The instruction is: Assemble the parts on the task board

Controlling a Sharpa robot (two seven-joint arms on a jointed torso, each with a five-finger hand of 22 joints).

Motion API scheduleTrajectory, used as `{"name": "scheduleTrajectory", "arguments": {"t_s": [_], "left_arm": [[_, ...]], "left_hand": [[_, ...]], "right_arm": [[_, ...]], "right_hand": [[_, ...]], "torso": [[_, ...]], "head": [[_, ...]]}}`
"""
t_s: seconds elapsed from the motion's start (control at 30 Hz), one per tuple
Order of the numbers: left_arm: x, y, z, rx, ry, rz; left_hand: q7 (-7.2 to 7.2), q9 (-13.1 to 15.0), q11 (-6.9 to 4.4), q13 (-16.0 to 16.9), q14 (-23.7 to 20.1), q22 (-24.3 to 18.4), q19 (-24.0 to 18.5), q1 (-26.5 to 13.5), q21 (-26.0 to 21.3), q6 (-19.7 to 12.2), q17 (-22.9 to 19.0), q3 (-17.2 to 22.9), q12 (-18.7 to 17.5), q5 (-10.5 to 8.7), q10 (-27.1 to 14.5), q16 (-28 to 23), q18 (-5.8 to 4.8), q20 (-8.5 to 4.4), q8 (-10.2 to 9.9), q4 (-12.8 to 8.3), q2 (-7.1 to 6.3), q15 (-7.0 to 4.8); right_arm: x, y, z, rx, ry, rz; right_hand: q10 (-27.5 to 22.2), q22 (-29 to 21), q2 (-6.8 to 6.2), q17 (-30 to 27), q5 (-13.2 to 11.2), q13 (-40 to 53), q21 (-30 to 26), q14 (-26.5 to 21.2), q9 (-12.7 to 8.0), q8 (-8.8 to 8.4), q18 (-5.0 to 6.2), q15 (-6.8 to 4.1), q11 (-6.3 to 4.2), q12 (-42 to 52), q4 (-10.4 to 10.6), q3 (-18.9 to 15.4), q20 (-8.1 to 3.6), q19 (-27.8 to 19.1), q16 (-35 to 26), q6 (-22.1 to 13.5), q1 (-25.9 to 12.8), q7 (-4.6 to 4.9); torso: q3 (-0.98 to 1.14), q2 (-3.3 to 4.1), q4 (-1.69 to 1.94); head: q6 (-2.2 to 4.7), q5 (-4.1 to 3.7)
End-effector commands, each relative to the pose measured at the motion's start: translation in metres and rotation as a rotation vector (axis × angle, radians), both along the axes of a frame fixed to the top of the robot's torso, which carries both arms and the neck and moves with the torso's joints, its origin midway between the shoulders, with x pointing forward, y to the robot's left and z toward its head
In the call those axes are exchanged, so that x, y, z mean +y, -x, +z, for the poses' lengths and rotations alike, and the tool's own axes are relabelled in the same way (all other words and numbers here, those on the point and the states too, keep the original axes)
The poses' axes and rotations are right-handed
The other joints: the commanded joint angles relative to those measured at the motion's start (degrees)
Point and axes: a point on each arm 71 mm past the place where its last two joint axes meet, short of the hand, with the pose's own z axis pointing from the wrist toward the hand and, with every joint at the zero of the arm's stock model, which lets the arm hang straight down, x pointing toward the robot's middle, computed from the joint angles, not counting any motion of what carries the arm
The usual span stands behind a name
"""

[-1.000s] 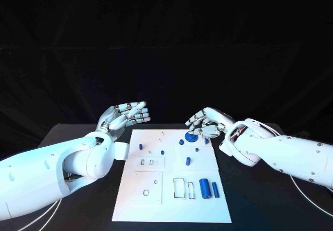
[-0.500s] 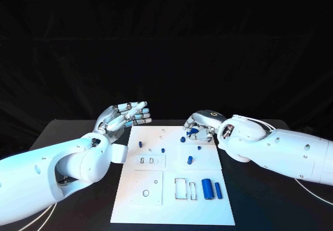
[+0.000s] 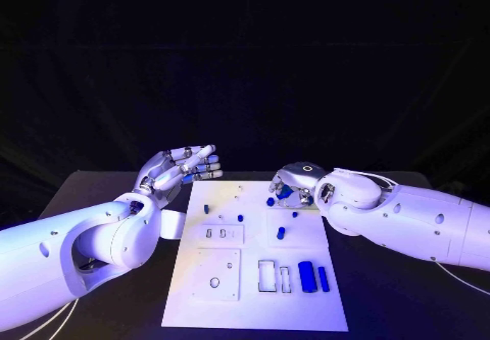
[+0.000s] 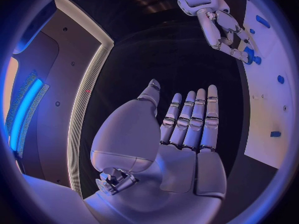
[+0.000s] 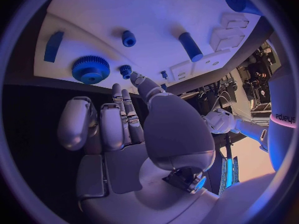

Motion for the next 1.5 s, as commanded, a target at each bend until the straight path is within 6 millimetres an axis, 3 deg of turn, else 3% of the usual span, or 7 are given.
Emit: {"name": "scheduleTrajectory", "arguments": {"t_s": [0.03,0.17,0.37,0.8,0.93,1.3,1.5], "left_arm": [[-0.003,0.001,0.003,-0.017,0.004,-0.025],[-0.003,0.002,0.004,-0.017,0.003,-0.025],[-0.003,0.002,0.004,-0.018,0.003,-0.023],[-0.003,0.002,0.005,-0.021,0.003,-0.021],[-0.002,0.002,0.006,-0.022,0.002,-0.020],[-0.001,0.002,0.007,-0.023,0.000,-0.015],[-0.001,0.002,0.007,-0.023,0.000,-0.016]], "left_hand": [[3.71,-0.1,0.46,-0.1,0.0,0.0,0.4,0.1,0.3,-0.4,-0.1,-0.4,-0.3,0.31,-0.2,-0.4,0.52,-0.03,-0.2,0.0,0.20,0.33],[3.71,-0.1,0.46,-0.1,0.0,0.0,0.4,0.1,0.3,-0.4,-0.1,-0.4,-0.3,0.31,-0.2,-0.4,0.52,-0.03,-0.2,0.0,0.20,0.33],[3.74,-0.1,0.49,-0.1,-0.1,-0.1,0.3,0.0,0.2,-0.4,-0.1,-0.4,-0.3,0.31,-0.2,-0.4,0.50,-0.02,-0.3,0.0,0.25,0.36],[3.77,-0.1,0.52,-0.1,-0.2,-0.1,0.3,0.0,0.2,-0.4,-0.1,-0.4,-0.4,0.31,-0.3,-0.5,0.48,-0.01,-0.3,0.0,0.33,0.39],[3.79,-0.1,0.55,-0.1,-0.2,-0.1,0.2,0.0,0.2,-0.5,-0.1,-0.5,-0.5,0.31,-0.4,-0.6,0.47,0.00,-0.4,0.0,0.35,0.42],[3.82,-0.1,0.58,-0.1,-0.3,-0.2,0.1,0.0,0.1,-0.5,-0.1,-0.5,-0.5,0.31,-0.4,-0.6,0.45,0.01,-0.4,0.0,0.38,0.46],[3.83,-0.1,0.59,-0.1,-0.3,-0.2,0.1,0.0,0.1,-0.6,-0.1,-0.5,-0.6,0.31,-0.5,-0.7,0.45,0.01,-0.4,0.0,0.40,0.47]], "right_arm": [[0.003,-0.002,0.000,-0.017,0.046,-0.008],[0.006,-0.003,0.000,-0.017,0.049,-0.006],[0.009,-0.005,-0.001,-0.016,0.054,-0.016],[0.014,-0.007,-0.003,0.001,0.077,-0.019],[0.015,-0.008,-0.005,0.002,0.078,-0.016],[0.016,-0.009,-0.005,-0.002,0.074,-0.016],[0.017,-0.009,-0.005,0.004,0.079,-0.015]], "right_hand": [[-0.4,0.8,-0.58,0.4,-0.2,0.1,0.8,3.3,0.1,-0.06,-0.94,0.46,0.00,0.4,0.3,0.3,-0.04,0.5,0.5,0.1,0.0,-0.26],[-0.3,1.8,-0.50,0.8,-0.3,0.3,1.6,3.3,0.2,-0.05,-1.07,0.44,-0.04,0.8,0.5,0.6,-0.01,0.6,0.9,0.1,0.1,-0.24],[-0.2,2.5,-0.33,1.1,-0.8,0.5,2.1,3.3,0.2,-0.06,-1.14,0.44,-0.09,1.2,0.8,0.9,0.03,0.6,1.3,0.2,0.1,-0.21],[0.3,3.9,-0.12,1.4,-1.0,0.8,3.1,3.3,0.4,0.12,-1.26,0.28,-0.34,2.0,1.1,1.7,0.00,0.7,1.7,0.7,0.4,-0.07],[1.0,4.3,0.09,1.4,-1.1,1.0,3.4,3.2,0.6,0.33,-1.28,0.07,-0.64,2.5,1.3,2.3,-0.09,0.6,1.9,1.3,0.5,-0.32],[2.6,6.5,0.99,1.8,-2.2,1.1,5.0,3.2,1.4,1.03,-1.54,-0.78,-1.70,3.2,1.7,4.4,-0.75,0.8,2.4,3.4,1.1,-0.94],[3.4,7.5,1.50,2.0,-2.5,1.1,5.7,3.2,1.8,1.35,-1.68,-1.02,-2.01,3.4,1.9,5.4,-0.99,1.0,2.7,4.4,1.4,-1.11]], "torso": [[-0.10,0.26,0.10],[0.01,0.51,0.07],[-0.01,0.64,0.15],[0.12,1.09,-0.01],[0.16,1.19,0.02],[0.11,1.23,-0.14],[0.07,1.38,0.02]], "head": [[-0.06,-0.16],[0.08,-0.01],[0.39,0.11],[0.42,0.49],[0.09,0.79],[0.02,0.94],[0.03,0.80]]}}
